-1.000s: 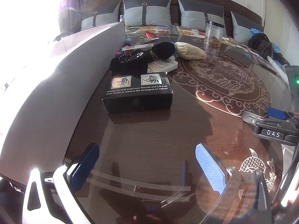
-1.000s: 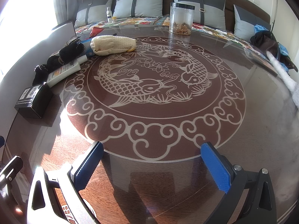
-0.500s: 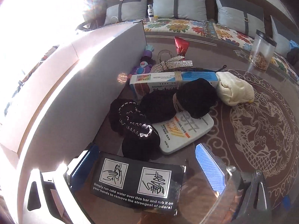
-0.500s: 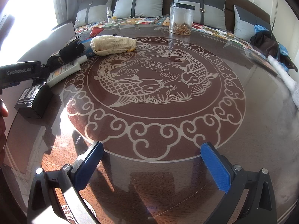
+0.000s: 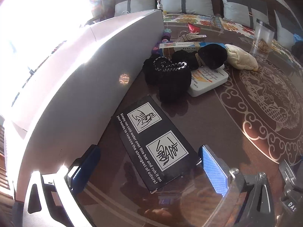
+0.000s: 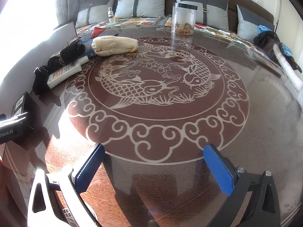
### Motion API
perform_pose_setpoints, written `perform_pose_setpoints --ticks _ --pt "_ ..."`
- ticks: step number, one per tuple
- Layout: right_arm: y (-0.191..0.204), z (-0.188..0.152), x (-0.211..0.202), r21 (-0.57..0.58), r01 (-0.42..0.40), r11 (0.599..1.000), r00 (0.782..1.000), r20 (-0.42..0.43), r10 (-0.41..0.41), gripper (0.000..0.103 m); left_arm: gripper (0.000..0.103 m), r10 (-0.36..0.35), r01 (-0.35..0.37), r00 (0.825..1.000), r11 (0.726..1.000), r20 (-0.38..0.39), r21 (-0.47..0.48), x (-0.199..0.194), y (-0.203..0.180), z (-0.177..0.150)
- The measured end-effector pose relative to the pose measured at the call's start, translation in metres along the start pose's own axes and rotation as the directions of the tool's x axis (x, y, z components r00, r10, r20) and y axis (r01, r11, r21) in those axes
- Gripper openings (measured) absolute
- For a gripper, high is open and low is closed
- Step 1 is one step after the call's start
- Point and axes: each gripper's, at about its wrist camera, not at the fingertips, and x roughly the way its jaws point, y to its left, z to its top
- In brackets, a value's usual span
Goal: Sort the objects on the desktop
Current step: 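Lower the left tool onto the black soap-bar box and grasp it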
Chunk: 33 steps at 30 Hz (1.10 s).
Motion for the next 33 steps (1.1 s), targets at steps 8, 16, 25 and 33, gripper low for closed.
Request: perform_pose_setpoints --ticks 8,16,25,33 --pt "0.000 0.000 0.000 0.000 0.000 1.000 1.000 0.000 0.000 0.103 0.103 -0.003 -0.004 0.997 0.996 -0.076 -0.086 0.018 0.007 0.001" --pt "0.000 0.000 0.000 0.000 0.000 1.000 1.000 0.000 0.000 0.103 0.103 -0.079 0.070 0.993 0.992 -0.082 -0.105 0.023 0.022 -0.014" --pt "0.000 0.000 0.000 0.000 -0.001 1.000 1.000 0.000 0.001 0.103 0.103 -0.148 0.147 0.989 0.985 -0.013 -0.091 0.021 0.032 -0.026" --pt "0.000 0.000 0.000 0.000 -0.001 1.000 1.000 0.000 0.001 0.103 0.079 -0.275 0.266 0.959 0.958 0.074 0.111 0.016 0.026 -0.028"
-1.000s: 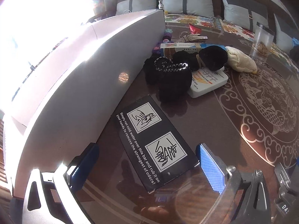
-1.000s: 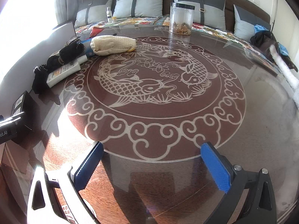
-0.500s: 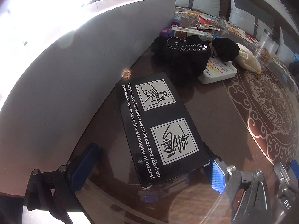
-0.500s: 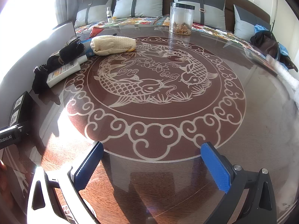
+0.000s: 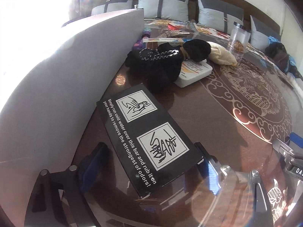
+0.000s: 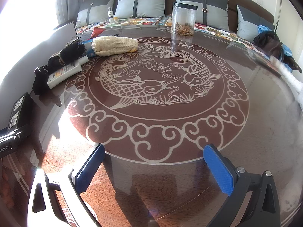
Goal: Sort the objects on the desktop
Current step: 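Lower the left tool onto the black soap-bar box and grasp it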
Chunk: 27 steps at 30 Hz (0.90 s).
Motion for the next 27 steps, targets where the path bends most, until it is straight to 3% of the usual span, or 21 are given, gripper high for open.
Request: perform_pose_setpoints --ticks 3,8,10,14,27 --pt "0.000 0.000 0.000 0.000 0.000 1.000 1.000 0.000 0.000 0.103 0.068 -0.068 0.066 0.998 0.996 0.019 0.064 0.000 -0.006 0.000" --pt "0.000 -0.001 -0.001 0.000 0.000 1.000 1.000 0.000 0.000 0.103 0.066 -0.165 0.161 0.986 0.978 0.016 0.134 -0.003 -0.012 -0.002" --pt "0.000 0.000 0.000 0.000 0.000 1.000 1.000 0.000 0.000 0.103 0.066 -0.151 0.146 0.988 0.976 0.018 0.159 -0.004 -0.015 -0.005" --pt "0.000 -0.001 -0.001 0.000 0.000 1.000 1.000 0.000 0.000 0.103 0.085 -0.117 0.116 0.993 0.984 -0.002 0.135 -0.005 -0.013 -0.009" --pt "0.000 0.000 0.000 0.000 -0.001 1.000 1.000 0.000 0.001 0.103 0.089 -0.123 0.124 0.991 0.992 -0.054 0.027 0.006 -0.007 0.010"
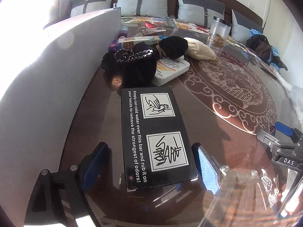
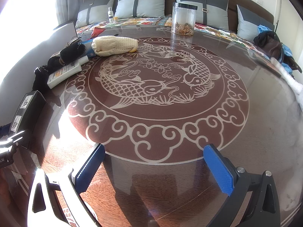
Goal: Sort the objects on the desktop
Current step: 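Lower the left tool onto the black soap-bar box and grasp it, then grasp the cream knitted glove with the right tool and lift it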
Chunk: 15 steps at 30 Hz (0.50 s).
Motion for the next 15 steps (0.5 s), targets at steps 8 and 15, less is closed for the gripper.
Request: perform_pose_setpoints --ticks 8,15 --pt "0.0000 -0.0001 -0.0001 0.000 0.000 1.000 1.000 0.000 0.000 0.103 0.091 0.043 -0.042 0.999 0.998 -0.007 0.056 0.0064 -0.0044 0.0031" --pt "-0.0008 0.0086 0.0033 -0.005 -0.016 1.000 0.999 -0.033 0.016 0.103 0.100 0.042 -0.040 0.999 0.997 -0.032 0.067 0.0104 -0.0001 0.0077"
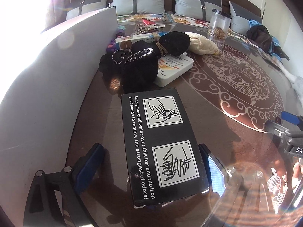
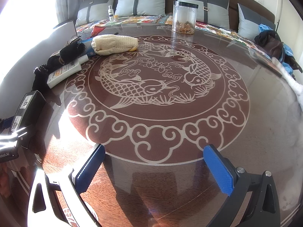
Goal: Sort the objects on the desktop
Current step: 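Grasp the cream knitted glove with the right tool and lift it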
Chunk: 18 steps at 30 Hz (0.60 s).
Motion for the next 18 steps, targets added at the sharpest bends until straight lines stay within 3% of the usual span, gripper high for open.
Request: perform_pose_setpoints --ticks 4,8,12,13,15,18 --pt "0.005 0.064 0.010 -0.073 -0.051 0.996 0.998 0.043 0.054 0.103 0.101 -0.003 0.004 1.000 1.000 -0.010 0.008 0.001 0.000 0.001" --pt "0.042 0.155 0.039 -0.255 -0.055 0.965 0.996 0.056 0.072 0.103 0.103 -0.016 0.016 1.000 1.000 -0.013 0.026 0.003 0.002 0.002" --pt "0.068 0.222 0.075 -0.219 -0.182 0.959 0.981 0.022 0.191 0.102 0.103 -0.030 0.030 0.999 0.999 -0.013 0.041 0.004 0.004 0.003" --pt "0.074 0.229 0.085 -0.208 -0.188 0.960 0.981 0.014 0.195 0.101 0.103 -0.032 0.033 0.999 0.999 -0.012 0.043 0.004 0.004 0.004" --pt "0.082 0.230 0.105 -0.200 -0.190 0.961 0.982 -0.029 0.188 0.085 0.103 -0.035 0.036 0.999 0.998 -0.009 0.047 0.005 0.005 0.005" --pt "0.068 0.212 0.107 -0.122 -0.257 0.959 0.966 -0.035 0.255 0.074 0.103 -0.037 0.038 0.999 0.998 -0.013 0.049 0.005 0.005 0.005"
